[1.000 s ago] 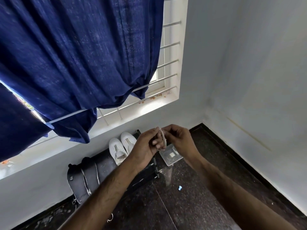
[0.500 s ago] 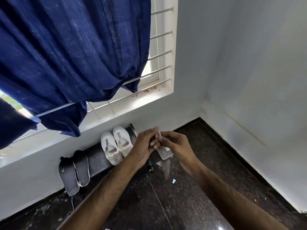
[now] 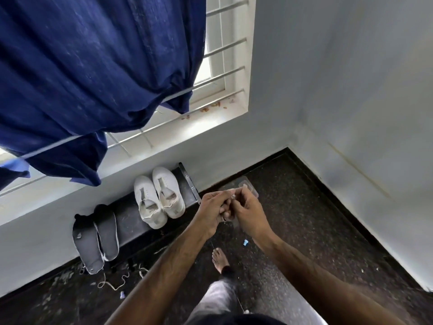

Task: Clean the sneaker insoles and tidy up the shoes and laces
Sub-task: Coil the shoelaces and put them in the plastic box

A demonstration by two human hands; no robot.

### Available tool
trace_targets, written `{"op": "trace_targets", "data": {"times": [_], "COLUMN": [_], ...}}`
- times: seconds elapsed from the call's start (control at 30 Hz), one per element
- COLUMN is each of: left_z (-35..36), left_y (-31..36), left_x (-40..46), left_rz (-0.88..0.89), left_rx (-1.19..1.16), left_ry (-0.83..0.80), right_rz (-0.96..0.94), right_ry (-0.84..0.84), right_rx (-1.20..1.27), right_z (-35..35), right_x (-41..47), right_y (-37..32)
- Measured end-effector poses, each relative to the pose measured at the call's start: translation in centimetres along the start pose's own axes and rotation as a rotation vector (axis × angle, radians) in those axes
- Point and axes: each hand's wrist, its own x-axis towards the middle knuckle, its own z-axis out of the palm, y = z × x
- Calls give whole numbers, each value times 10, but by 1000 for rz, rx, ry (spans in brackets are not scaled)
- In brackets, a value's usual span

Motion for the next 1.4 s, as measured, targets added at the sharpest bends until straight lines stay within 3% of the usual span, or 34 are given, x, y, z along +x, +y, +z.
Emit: {"op": "trace_targets", "data": {"times": [0.23,0.5,0.8,1.07,1.4], "left_z": [-11,1,-20,-66,-120], "left_y": [-34,-98,-238,-405,-494], "left_x": [100,245,446,611,720], "left_rz": [-68,-240,-365,-337,-255], "left_rx": [92,67,146,371,808], "left_ry": [147,56,146,377,410], "right_rz": [88,323,433,415,365], "right_ry": [-27,117,31,-41,-122], "right_rx": [-240,-180,-134,-132,-181], "right_z": [2,-18,-26,-16,24], "right_x": [79,198,354,480,564], "right_y": [44,149,357,555,686]}}
